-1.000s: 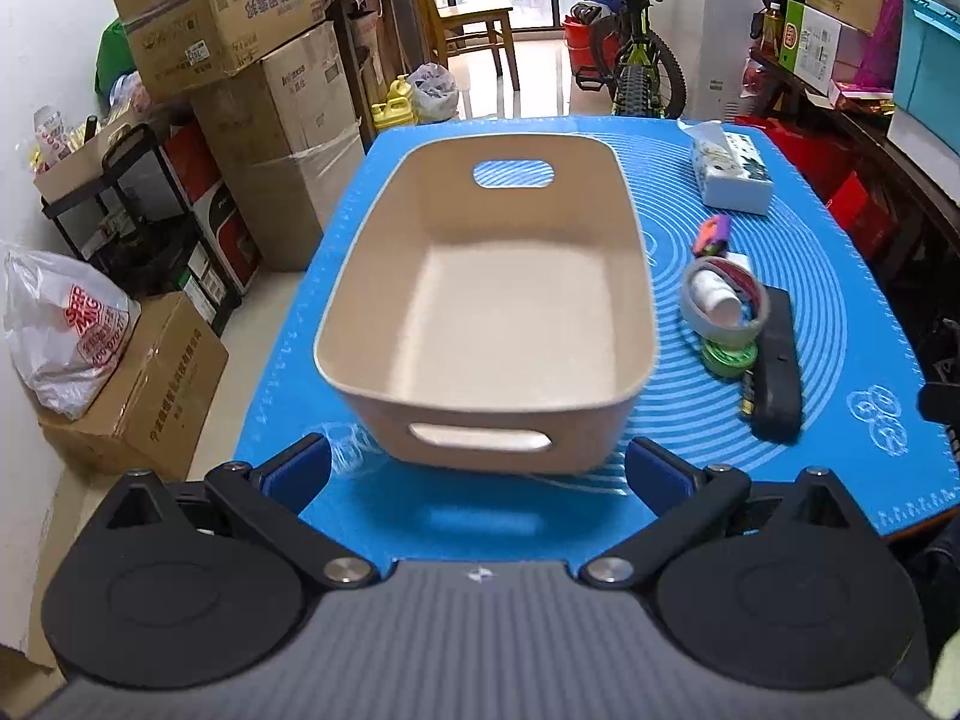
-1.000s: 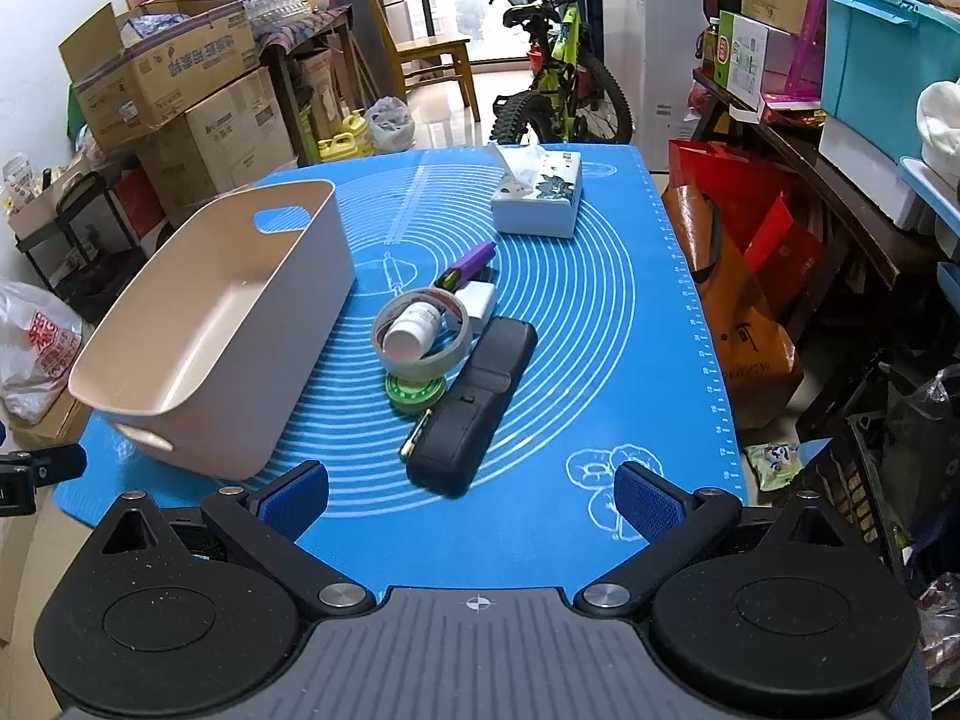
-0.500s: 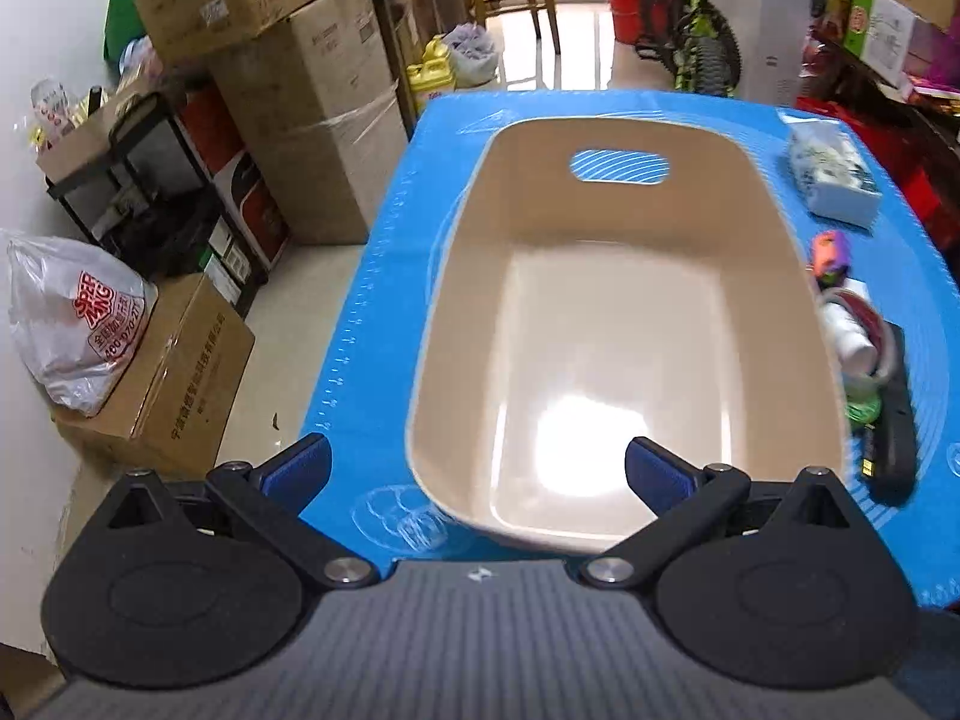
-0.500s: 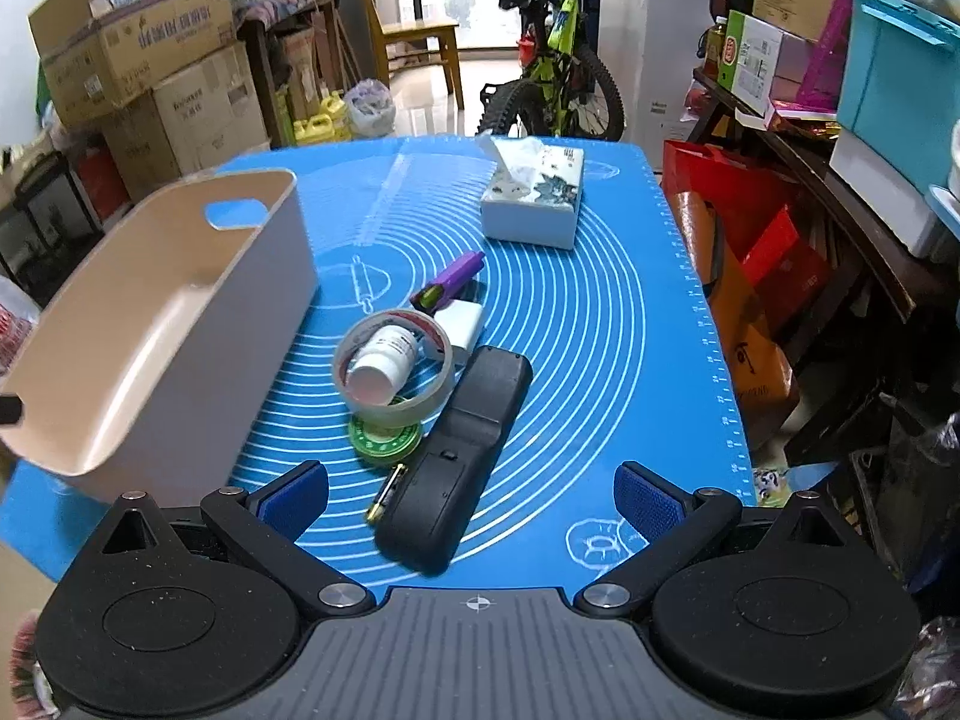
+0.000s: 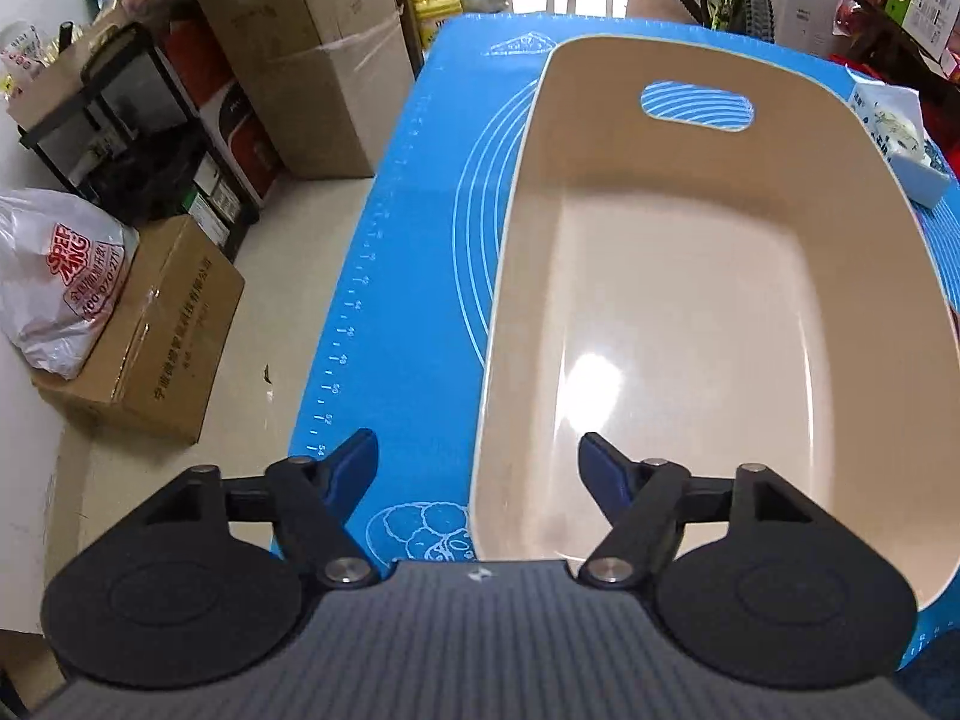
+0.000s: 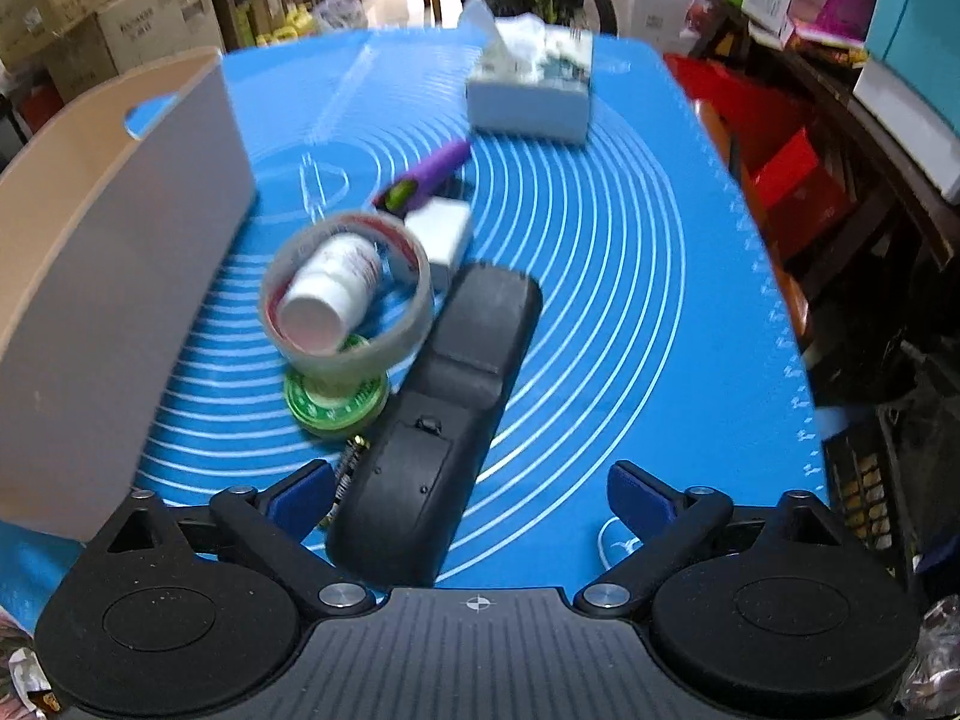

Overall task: Organize rigid objects
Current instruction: 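Grasp the beige bin rim with the left tool while the right tool grasps the black remote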

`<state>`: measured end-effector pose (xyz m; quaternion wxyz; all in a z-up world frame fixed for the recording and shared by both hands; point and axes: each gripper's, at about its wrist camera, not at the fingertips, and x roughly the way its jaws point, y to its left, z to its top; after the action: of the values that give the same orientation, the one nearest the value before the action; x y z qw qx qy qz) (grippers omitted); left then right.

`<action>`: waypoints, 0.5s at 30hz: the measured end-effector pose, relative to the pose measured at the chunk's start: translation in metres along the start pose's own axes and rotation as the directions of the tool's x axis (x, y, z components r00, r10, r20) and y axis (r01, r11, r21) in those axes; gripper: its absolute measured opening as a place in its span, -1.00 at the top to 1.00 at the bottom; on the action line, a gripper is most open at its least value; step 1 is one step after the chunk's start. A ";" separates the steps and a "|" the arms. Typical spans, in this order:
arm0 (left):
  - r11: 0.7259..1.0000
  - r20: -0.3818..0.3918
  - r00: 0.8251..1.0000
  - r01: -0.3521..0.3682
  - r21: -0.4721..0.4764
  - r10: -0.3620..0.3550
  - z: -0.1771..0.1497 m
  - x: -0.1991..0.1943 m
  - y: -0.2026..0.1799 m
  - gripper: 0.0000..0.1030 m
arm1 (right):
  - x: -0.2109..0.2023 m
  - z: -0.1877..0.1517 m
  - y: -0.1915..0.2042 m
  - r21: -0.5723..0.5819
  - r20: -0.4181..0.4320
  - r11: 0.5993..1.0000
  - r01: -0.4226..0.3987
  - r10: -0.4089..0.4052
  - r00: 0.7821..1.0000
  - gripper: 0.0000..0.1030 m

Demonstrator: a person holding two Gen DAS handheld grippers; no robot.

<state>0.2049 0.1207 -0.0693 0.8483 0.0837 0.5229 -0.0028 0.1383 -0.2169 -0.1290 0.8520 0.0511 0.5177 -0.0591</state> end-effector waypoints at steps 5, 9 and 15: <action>1.000 -0.034 0.999 -0.006 0.003 0.007 0.001 0.007 0.004 0.23 | 0.014 0.001 0.003 -0.006 -0.025 1.000 0.009 -0.009 1.000 -0.82; 0.999 -0.047 0.998 0.035 -0.012 -0.036 0.002 0.006 0.007 0.39 | 0.020 0.005 0.005 0.004 -0.044 1.000 0.001 -0.001 0.999 -0.76; 0.998 -0.054 0.996 0.065 -0.025 -0.066 0.005 0.007 0.006 0.62 | 0.028 0.010 0.008 0.020 -0.037 1.000 0.000 0.001 0.999 -0.63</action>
<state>0.2136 0.1263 -0.0726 0.8339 0.0569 0.5486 -0.0224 0.1613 -0.2119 -0.1488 0.8416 0.0610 0.5329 -0.0631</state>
